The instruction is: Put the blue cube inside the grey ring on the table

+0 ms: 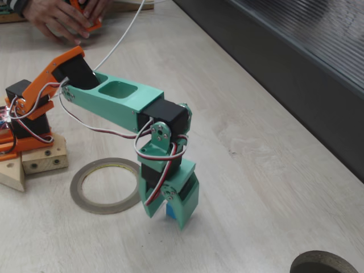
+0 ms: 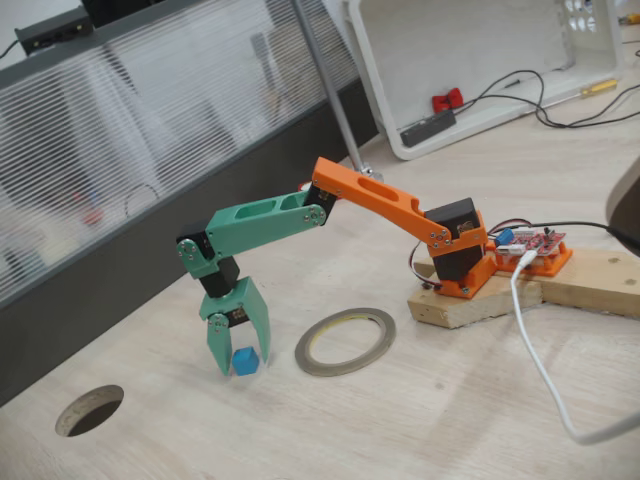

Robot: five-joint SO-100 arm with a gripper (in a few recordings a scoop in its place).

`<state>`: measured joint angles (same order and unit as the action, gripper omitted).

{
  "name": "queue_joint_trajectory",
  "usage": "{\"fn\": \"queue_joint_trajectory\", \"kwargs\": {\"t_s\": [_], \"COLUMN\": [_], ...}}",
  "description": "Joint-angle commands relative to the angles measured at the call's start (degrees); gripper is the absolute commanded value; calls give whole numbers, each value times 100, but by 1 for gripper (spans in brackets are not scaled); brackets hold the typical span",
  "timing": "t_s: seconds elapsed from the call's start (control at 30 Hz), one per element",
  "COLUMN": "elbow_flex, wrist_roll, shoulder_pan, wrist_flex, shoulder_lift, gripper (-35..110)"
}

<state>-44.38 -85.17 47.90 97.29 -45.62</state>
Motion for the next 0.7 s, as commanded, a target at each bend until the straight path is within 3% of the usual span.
{"fn": "queue_joint_trajectory", "kwargs": {"t_s": [0.0,0.37,0.67], "elbow_flex": [88,88,88], "wrist_roll": [-9,-9,-53], "shoulder_pan": [97,97,97], "wrist_flex": [158,158,105], "shoulder_lift": [-97,-97,-105], "gripper": [45,44,21]}}
